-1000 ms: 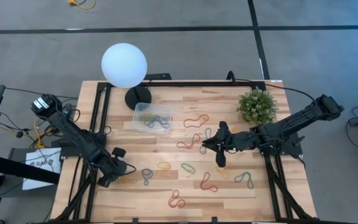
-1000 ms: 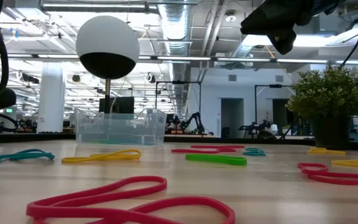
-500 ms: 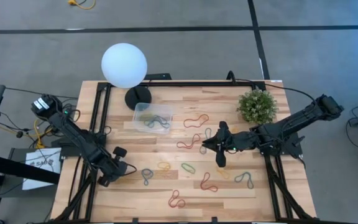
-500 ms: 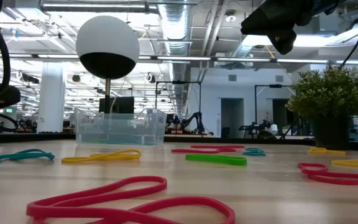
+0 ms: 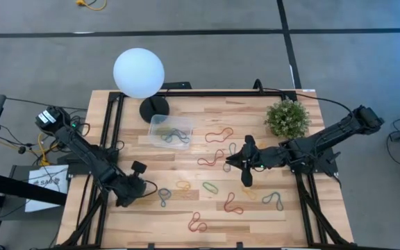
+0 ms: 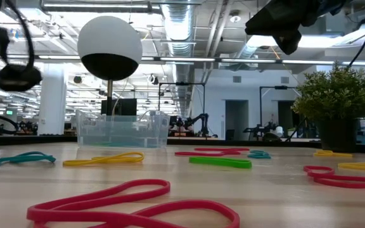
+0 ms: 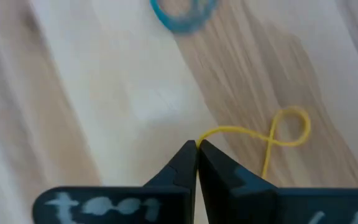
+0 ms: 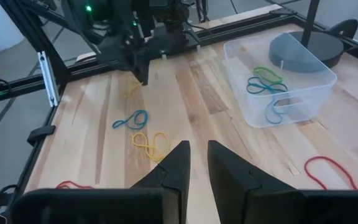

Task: Pick and place rubber bands into bin
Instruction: Put the yellow rubber band into the transparent container

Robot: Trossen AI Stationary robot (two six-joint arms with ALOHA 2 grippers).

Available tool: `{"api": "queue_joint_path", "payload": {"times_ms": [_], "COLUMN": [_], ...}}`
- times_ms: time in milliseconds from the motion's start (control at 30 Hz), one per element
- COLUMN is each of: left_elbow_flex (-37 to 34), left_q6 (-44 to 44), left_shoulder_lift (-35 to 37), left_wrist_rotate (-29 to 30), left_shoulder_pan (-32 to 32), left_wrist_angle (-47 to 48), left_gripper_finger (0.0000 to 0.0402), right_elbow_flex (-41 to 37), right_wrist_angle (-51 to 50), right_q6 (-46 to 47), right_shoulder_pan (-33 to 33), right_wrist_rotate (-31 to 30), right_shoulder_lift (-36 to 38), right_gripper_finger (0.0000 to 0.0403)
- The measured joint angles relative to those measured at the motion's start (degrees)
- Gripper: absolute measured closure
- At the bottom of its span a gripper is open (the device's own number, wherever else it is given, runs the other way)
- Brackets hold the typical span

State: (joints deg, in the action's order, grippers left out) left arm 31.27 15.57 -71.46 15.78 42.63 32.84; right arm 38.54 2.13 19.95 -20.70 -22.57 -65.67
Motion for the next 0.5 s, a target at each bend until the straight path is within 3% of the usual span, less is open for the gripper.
{"api": "queue_joint_path", "payload": {"times_ms": [133, 367, 500], "left_elbow_flex": [2.99, 8.85, 12.0], "left_q6": [-6.81, -13.76, -18.45], "left_shoulder_lift": [0.07, 0.13, 0.14], "left_wrist_rotate": [4.84, 18.85, 22.57], "left_shoulder_pan": [-1.71, -7.87, -12.96], "left_wrist_angle": [-0.05, 2.98, 2.86], "left_gripper_finger": [0.0401, 0.0401, 0.0401], "right_elbow_flex": [0.0, 0.0, 0.0], "right_wrist_angle": [0.04, 0.04, 0.04], "right_q6": [-0.94, -0.94, -0.94], "right_shoulder_pan": [0.62, 1.93, 2.36], "right_wrist_rotate": [0.01, 0.02, 0.02], "right_shoulder_lift": [0.0, -0.01, -0.02], "right_gripper_finger": [0.0353, 0.0353, 0.0353]}}
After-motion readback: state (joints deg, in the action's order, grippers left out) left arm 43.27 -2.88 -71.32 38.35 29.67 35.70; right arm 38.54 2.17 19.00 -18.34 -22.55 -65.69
